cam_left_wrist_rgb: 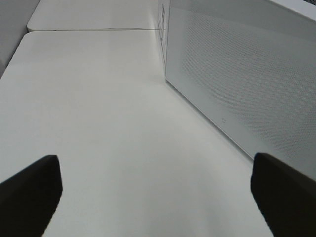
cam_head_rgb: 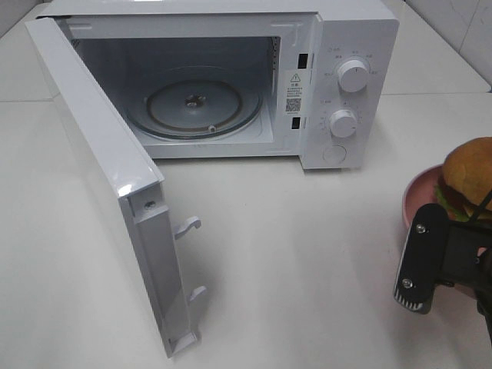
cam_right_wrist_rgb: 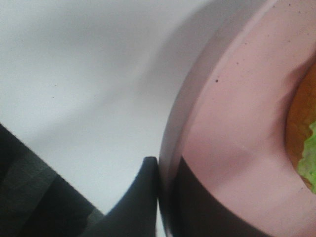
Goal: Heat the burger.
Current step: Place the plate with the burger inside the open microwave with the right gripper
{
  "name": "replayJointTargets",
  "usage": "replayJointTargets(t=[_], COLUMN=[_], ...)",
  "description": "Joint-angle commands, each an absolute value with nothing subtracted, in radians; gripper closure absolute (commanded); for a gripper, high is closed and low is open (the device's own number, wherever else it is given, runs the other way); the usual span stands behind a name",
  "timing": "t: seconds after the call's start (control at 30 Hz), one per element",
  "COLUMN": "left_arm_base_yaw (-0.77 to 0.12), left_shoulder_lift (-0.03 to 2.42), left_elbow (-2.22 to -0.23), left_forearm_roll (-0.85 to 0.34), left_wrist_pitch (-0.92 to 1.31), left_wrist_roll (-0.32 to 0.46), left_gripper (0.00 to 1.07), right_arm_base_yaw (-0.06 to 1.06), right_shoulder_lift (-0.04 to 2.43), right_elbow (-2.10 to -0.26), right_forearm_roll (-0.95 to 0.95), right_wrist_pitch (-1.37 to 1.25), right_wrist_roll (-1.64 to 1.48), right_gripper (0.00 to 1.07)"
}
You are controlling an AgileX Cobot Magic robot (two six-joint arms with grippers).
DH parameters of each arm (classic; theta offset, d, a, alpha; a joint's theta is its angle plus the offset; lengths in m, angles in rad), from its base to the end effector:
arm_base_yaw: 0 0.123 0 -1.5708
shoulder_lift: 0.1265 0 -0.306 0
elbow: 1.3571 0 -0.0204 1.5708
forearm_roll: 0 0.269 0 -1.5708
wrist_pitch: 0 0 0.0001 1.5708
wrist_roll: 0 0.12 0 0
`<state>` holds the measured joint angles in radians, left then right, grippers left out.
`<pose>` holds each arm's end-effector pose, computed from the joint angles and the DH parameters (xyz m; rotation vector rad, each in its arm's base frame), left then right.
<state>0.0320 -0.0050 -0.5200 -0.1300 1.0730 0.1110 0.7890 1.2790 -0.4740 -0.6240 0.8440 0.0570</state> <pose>0.0120 -0.0133 0.2786 0.0888 2.0235 -0.0648 0.1625 0.0892 0.1560 -1.5684 2.4145 -0.6162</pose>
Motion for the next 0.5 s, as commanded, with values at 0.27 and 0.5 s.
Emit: replayJointTargets(t=[0.27, 0.5], left_arm_base_yaw=[0.032, 0.032], left_shoulder_lift=[-0.019, -0.019], left_elbow=[-0.518, -0.518], left_forearm_roll=[-0.126, -0.126], left_wrist_pitch=[1.075, 1.075], left_wrist_roll=[0.108, 0.108], left_gripper=[0.11, 0.11], right_arm_base_yaw=[0.8, 0.8], right_shoulder_lift=[1.27, 1.27], right_elbow=[-0.472, -0.472], right_forearm_roll=[-0.716, -0.716], right_wrist_pitch=[0.687, 0.582], right_wrist_roll=[-0.369, -0.636], right_gripper=[1.07, 1.07])
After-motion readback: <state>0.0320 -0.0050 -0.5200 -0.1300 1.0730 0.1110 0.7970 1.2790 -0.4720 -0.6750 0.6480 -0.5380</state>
